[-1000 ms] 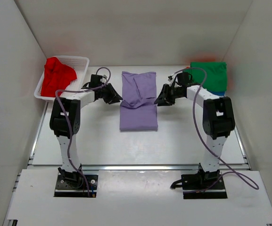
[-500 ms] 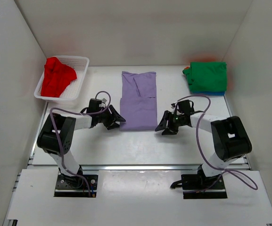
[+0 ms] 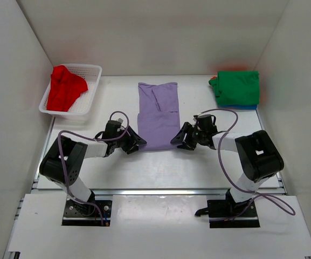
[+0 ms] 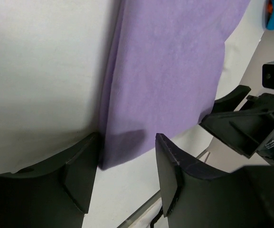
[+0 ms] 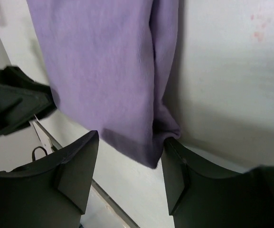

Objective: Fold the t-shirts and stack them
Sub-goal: Grab one side of the 2/3 rectangular tshirt with both arms, then fold the long partially folded tshirt into a neat square

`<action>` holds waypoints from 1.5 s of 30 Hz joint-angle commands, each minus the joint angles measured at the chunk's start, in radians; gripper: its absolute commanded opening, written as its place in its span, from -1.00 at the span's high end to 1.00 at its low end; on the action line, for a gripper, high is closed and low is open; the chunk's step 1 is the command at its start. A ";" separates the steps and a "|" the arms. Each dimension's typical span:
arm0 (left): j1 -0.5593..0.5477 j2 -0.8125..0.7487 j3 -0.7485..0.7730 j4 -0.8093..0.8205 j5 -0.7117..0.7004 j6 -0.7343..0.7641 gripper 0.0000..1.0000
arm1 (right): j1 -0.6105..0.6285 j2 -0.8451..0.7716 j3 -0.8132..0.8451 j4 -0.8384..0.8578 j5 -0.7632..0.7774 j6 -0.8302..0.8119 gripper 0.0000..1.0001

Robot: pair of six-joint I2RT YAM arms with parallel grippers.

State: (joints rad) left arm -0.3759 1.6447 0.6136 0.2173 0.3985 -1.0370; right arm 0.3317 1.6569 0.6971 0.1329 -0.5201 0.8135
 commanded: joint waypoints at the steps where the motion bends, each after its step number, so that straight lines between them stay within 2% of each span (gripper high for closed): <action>1: -0.023 -0.054 -0.087 -0.012 -0.075 -0.041 -0.24 | 0.004 0.047 -0.001 0.010 0.123 0.001 -0.05; 8: -0.029 -0.095 -0.147 -0.027 -0.073 -0.044 -0.35 | 0.000 0.021 -0.047 0.022 0.134 0.007 -0.05; 14: -0.031 -0.076 -0.147 0.016 -0.096 -0.070 -0.34 | -0.003 0.021 -0.051 0.020 0.150 0.000 -0.05; 16: -0.028 -0.039 -0.127 0.021 -0.099 -0.067 -0.19 | -0.006 0.027 -0.059 0.017 0.158 -0.001 0.04; 17: -0.024 -0.016 -0.117 0.014 -0.105 -0.063 0.15 | -0.008 0.026 -0.070 0.031 0.160 0.000 0.13; 18: -0.024 0.006 -0.101 0.022 -0.105 -0.061 0.88 | -0.019 0.024 -0.076 0.034 0.161 0.000 0.44; 19: -0.026 0.012 -0.106 0.025 -0.110 -0.066 1.00 | -0.017 0.026 -0.085 0.033 0.164 -0.007 0.57; 21: -0.027 0.017 -0.130 0.048 -0.084 -0.066 1.00 | -0.025 0.033 -0.088 0.025 0.149 -0.029 1.00; 25: -0.015 -0.052 -0.187 0.048 -0.056 -0.051 1.00 | -0.014 -0.018 -0.108 -0.079 0.118 -0.079 1.00; 29: -0.020 -0.189 -0.198 -0.142 -0.059 0.046 1.00 | 0.020 -0.121 -0.172 -0.202 0.066 -0.131 1.00; 33: -0.090 -0.351 -0.268 -0.295 -0.058 0.081 1.00 | 0.067 -0.262 -0.287 -0.260 0.025 -0.128 0.98; 36: -0.148 -0.492 -0.362 -0.346 -0.046 0.039 1.00 | 0.138 -0.388 -0.391 -0.285 0.011 -0.079 0.99; 40: -0.208 -0.692 -0.468 -0.389 -0.065 -0.066 1.00 | 0.214 -0.560 -0.539 -0.228 -0.017 0.050 1.00; 42: -0.196 -0.755 -0.466 -0.401 -0.064 -0.075 1.00 | 0.217 -0.613 -0.559 -0.216 -0.038 0.088 1.00; 45: -0.155 -0.720 -0.376 -0.424 -0.064 -0.020 1.00 | 0.144 -0.658 -0.527 -0.251 -0.069 0.063 1.00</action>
State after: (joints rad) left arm -0.5743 0.9058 0.1638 -0.1333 0.4068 -1.0885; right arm 0.5274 1.0256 0.1604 -0.0235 -0.5911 0.8795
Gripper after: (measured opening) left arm 0.041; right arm 0.023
